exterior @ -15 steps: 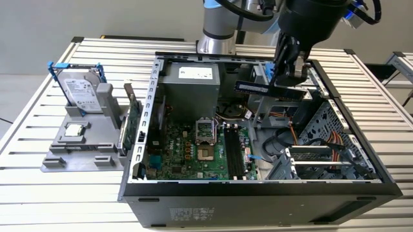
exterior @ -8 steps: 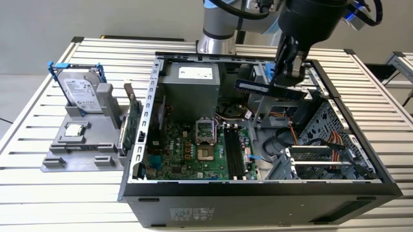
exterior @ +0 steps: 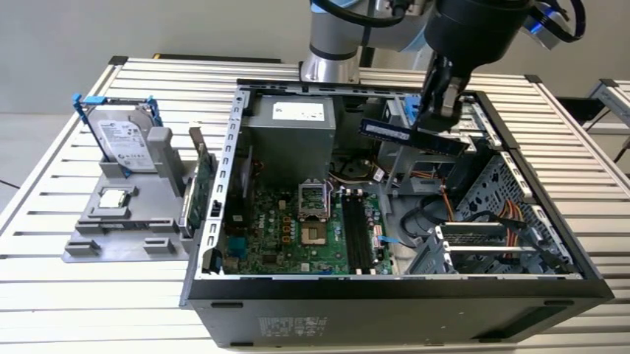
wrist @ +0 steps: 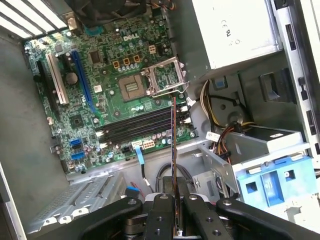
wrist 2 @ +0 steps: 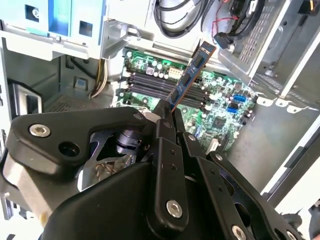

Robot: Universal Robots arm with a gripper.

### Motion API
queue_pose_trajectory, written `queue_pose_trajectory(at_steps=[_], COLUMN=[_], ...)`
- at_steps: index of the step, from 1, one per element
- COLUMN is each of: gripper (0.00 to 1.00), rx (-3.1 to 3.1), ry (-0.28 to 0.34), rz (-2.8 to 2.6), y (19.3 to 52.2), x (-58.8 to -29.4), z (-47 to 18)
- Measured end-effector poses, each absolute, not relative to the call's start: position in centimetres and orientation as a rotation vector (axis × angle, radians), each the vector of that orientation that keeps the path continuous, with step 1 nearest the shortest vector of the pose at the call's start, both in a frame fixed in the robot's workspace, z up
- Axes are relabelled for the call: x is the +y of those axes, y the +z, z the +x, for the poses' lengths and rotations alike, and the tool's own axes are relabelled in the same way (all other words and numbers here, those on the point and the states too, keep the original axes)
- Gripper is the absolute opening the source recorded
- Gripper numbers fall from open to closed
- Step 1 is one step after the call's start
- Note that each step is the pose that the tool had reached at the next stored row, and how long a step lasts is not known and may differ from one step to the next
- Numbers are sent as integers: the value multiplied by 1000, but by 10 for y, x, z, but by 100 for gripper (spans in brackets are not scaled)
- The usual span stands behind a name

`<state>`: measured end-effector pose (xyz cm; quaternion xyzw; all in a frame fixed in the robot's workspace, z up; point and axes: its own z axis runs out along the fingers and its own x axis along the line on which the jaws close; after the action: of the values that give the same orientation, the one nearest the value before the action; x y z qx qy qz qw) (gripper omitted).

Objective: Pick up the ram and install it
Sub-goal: 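Insert the ram into the slot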

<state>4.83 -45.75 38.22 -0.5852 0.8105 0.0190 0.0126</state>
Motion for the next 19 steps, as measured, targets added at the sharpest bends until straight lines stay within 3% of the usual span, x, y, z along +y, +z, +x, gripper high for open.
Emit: queue_pose_trajectory(at_steps=[19], gripper=[0], rx=[2651], ry=[56], rz=[-1633], y=[382], x=[-458], z=[48])
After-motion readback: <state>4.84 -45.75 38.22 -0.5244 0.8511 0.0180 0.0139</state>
